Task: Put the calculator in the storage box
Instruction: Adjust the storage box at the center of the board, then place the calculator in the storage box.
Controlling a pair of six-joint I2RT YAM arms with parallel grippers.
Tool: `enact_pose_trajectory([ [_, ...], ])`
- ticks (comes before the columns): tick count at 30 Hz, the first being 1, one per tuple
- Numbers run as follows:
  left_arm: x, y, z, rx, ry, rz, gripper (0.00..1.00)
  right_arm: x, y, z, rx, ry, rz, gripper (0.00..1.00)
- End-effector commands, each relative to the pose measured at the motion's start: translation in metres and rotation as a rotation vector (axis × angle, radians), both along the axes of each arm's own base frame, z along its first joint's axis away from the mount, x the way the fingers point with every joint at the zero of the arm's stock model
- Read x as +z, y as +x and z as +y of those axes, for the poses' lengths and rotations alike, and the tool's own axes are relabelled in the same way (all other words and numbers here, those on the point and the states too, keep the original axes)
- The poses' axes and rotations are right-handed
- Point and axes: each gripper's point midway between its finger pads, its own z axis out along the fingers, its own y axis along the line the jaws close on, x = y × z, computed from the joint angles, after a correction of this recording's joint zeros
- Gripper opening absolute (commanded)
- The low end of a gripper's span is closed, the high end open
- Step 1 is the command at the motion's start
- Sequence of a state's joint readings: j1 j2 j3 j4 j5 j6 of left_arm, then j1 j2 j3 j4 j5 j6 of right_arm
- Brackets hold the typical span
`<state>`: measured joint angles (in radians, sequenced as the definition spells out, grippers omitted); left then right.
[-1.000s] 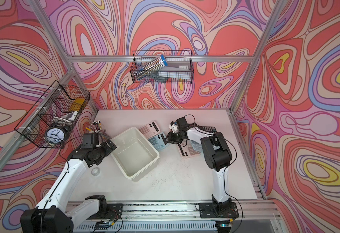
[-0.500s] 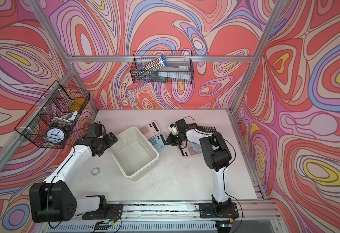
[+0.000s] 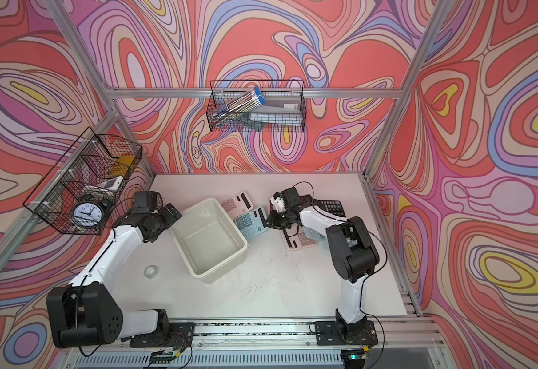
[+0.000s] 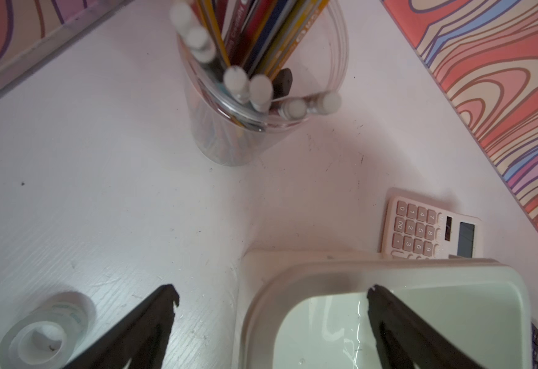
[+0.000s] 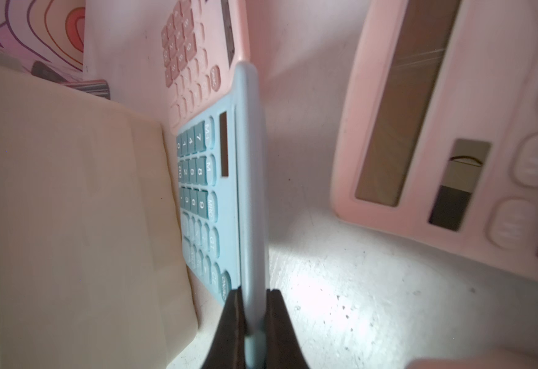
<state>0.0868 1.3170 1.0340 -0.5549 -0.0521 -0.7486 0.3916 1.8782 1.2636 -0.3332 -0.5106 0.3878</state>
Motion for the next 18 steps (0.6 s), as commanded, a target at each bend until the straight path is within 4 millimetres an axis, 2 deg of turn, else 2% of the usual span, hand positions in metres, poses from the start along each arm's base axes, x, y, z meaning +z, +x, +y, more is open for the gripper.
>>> enact_pose_trajectory([
  [1,0.021,-0.014,0.011,0.046,0.043,-0.01,0.99,0.033,0.008,-0.013,-0.066,-0.009,-0.089,0.0],
  [6,0.034,-0.031,0.012,0.064,0.048,-0.04,0.99,0.072,0.009,-0.033,-0.143,-0.025,-0.175,0.0],
  [10,0.042,-0.039,0.005,0.047,0.021,-0.09,0.99,0.101,0.008,-0.042,-0.177,-0.028,-0.232,0.0],
  [18,0.048,-0.05,-0.032,-0.091,-0.121,-0.25,0.99,0.164,0.001,-0.033,-0.157,0.071,-0.311,0.0],
])
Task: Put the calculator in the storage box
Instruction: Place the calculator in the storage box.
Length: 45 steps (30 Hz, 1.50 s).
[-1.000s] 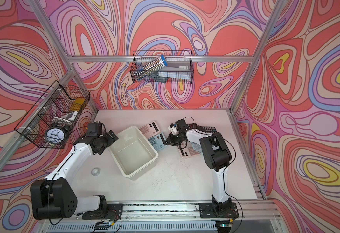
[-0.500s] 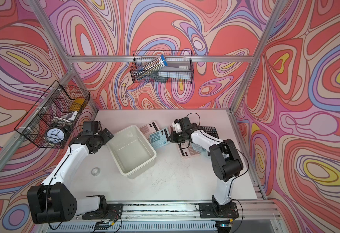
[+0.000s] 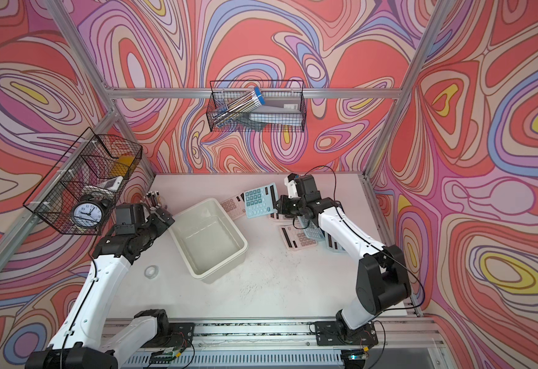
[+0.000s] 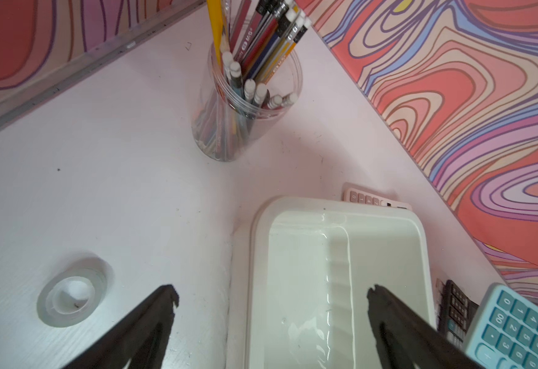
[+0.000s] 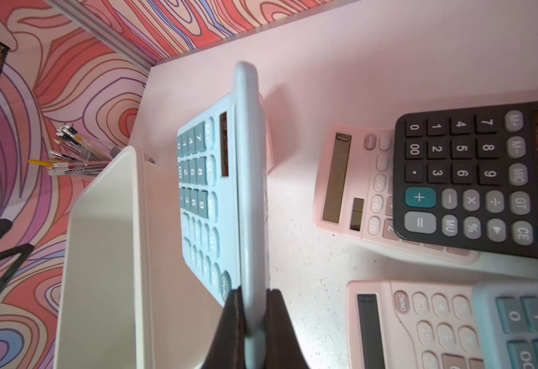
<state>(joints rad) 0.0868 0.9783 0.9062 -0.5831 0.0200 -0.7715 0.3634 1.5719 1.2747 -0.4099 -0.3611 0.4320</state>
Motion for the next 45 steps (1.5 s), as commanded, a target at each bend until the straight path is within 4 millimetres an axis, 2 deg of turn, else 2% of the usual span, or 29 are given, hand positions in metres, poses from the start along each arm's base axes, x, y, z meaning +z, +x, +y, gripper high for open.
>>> enact_pose_trajectory([
  [1,0.003,-0.002,-0.02,-0.087,-0.072,-0.088,0.99,0.053,-0.001,0.007,0.013,0.068,-0.093,0.0],
  [3,0.002,-0.005,-0.026,-0.12,-0.081,-0.122,0.99,0.067,-0.005,0.019,0.048,0.081,-0.107,0.0],
  [8,-0.006,-0.013,-0.032,-0.154,-0.085,-0.187,0.99,0.089,-0.026,0.075,0.198,0.076,-0.107,0.0],
  [11,-0.011,-0.014,-0.033,-0.157,-0.086,-0.218,0.99,0.092,-0.036,0.105,0.257,0.064,-0.095,0.0],
  [15,-0.025,-0.019,-0.029,-0.135,-0.072,-0.219,0.99,0.082,-0.045,0.138,0.31,0.031,-0.071,0.0],
  [19,-0.036,-0.019,-0.027,-0.109,-0.085,-0.203,0.99,0.053,-0.048,0.165,0.345,-0.02,-0.016,0.0],
  [25,-0.041,-0.021,-0.02,-0.064,-0.083,-0.183,0.99,0.011,-0.042,0.192,0.347,-0.139,0.043,0.0],
  [30,-0.042,-0.024,-0.017,-0.042,-0.08,-0.174,0.99,-0.016,-0.039,0.214,0.347,-0.221,0.063,0.0],
  [33,-0.042,-0.023,-0.016,-0.042,-0.074,-0.175,0.99,-0.033,-0.04,0.223,0.351,-0.26,0.085,0.0],
  [34,-0.057,-0.027,-0.017,-0.041,-0.078,-0.144,0.99,-0.039,-0.04,0.226,0.355,-0.27,0.092,0.0],
  [45,-0.059,-0.024,-0.02,-0.063,-0.081,-0.15,0.99,-0.09,-0.049,0.252,0.415,-0.267,0.173,0.0],
])
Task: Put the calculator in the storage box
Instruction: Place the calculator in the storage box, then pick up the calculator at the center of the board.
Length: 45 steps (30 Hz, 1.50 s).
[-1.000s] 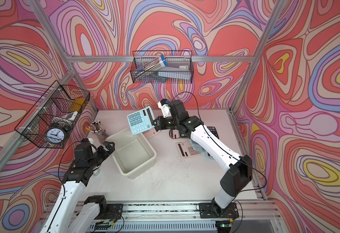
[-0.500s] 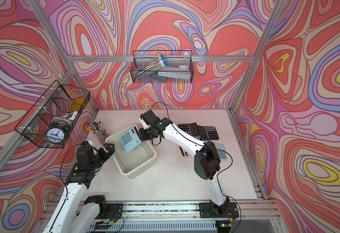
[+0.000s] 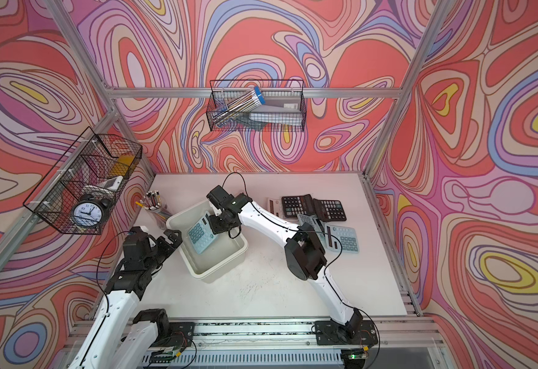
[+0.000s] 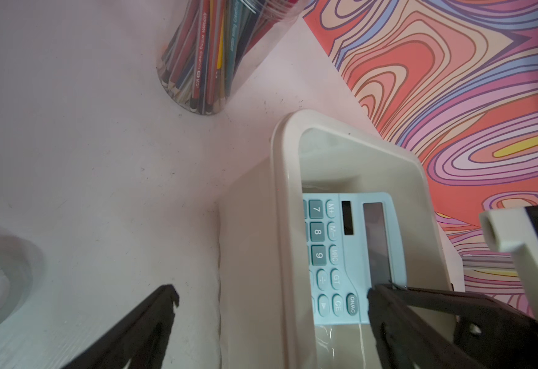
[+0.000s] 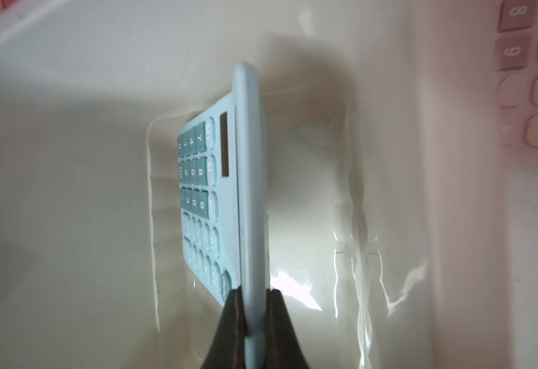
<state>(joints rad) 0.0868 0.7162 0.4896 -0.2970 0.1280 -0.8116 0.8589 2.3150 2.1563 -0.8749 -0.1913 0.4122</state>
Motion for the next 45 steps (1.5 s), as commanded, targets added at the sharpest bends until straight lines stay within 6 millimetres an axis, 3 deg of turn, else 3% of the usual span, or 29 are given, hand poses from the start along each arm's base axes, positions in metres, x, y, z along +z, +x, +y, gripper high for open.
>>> enact_pose_trajectory([
  [1,-0.001,0.003,0.001,-0.005,0.007,-0.01,0.99,-0.001,0.0,0.014,0.019,0.041,0.007,0.0],
  [6,-0.004,0.002,0.001,-0.006,0.012,-0.002,0.99,-0.004,0.002,0.017,0.019,0.041,0.007,0.0],
  [9,-0.005,0.002,0.001,-0.006,0.013,0.001,0.99,0.002,0.003,0.016,0.021,0.041,-0.004,0.1],
  [15,-0.007,0.002,0.0,-0.011,0.01,0.008,0.99,0.03,0.006,0.013,0.023,0.049,-0.055,0.29],
  [20,-0.006,0.002,0.001,-0.012,0.015,0.005,0.99,0.056,0.006,0.007,0.02,0.063,-0.102,0.35],
  [25,-0.001,0.001,0.004,0.005,0.031,-0.012,0.99,0.092,0.004,-0.01,0.005,0.082,-0.173,0.43],
  [31,-0.003,0.0,0.008,0.015,0.055,0.011,0.99,0.112,-0.001,-0.041,-0.014,0.102,-0.208,0.53],
  [33,-0.004,0.0,0.009,0.018,0.059,0.013,0.99,0.113,0.0,-0.054,-0.033,0.118,-0.208,0.56],
  [39,-0.003,-0.001,0.013,0.029,0.084,0.014,0.99,0.088,0.012,-0.092,-0.084,0.174,-0.133,0.58],
  [45,-0.002,-0.002,0.016,0.039,0.098,0.009,0.99,0.061,0.047,-0.123,-0.185,0.246,-0.061,0.59],
])
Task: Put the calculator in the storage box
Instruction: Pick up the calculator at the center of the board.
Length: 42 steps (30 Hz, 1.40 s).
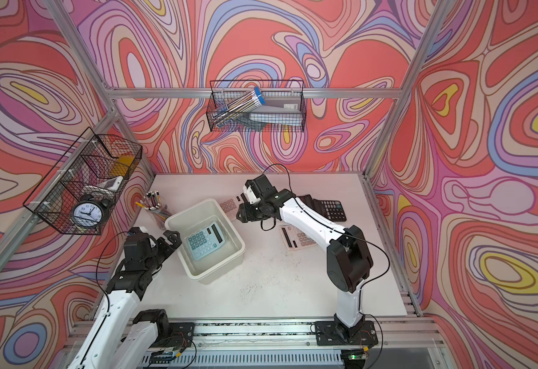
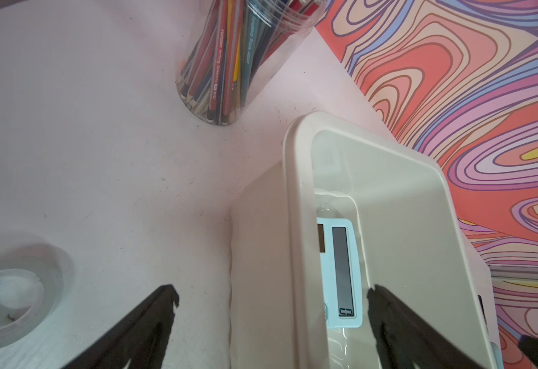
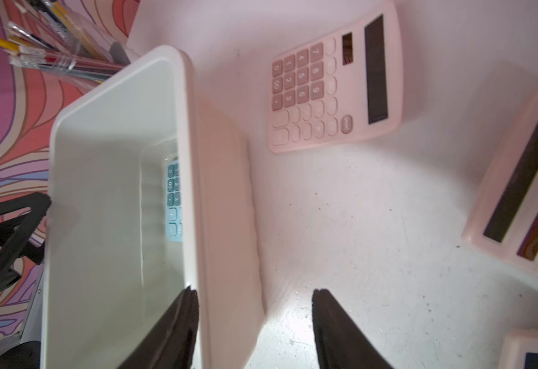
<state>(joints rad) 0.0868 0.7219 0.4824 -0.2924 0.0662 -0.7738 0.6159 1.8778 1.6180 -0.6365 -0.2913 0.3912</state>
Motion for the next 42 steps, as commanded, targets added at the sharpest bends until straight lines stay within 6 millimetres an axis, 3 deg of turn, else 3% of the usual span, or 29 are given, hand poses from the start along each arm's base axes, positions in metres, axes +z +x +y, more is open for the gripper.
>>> enact_pose_trajectory([
  [1,0.002,-0.001,0.006,0.012,0.035,-0.002,0.99,0.002,0.024,0.0,-0.032,0.111,0.003,0.59],
  [15,-0.001,0.0,0.011,0.026,0.065,0.004,0.99,-0.075,0.095,-0.018,-0.131,0.204,0.131,0.61],
  [20,-0.006,0.001,0.011,0.023,0.066,0.016,0.99,-0.094,0.111,-0.013,-0.1,0.242,0.162,0.57],
  [31,-0.009,0.005,0.006,-0.001,0.044,0.025,0.99,-0.126,0.126,0.006,-0.046,0.268,0.221,0.46],
  [42,-0.009,0.011,0.0,-0.031,0.02,0.016,0.99,-0.128,0.122,0.006,-0.029,0.285,0.217,0.15],
])
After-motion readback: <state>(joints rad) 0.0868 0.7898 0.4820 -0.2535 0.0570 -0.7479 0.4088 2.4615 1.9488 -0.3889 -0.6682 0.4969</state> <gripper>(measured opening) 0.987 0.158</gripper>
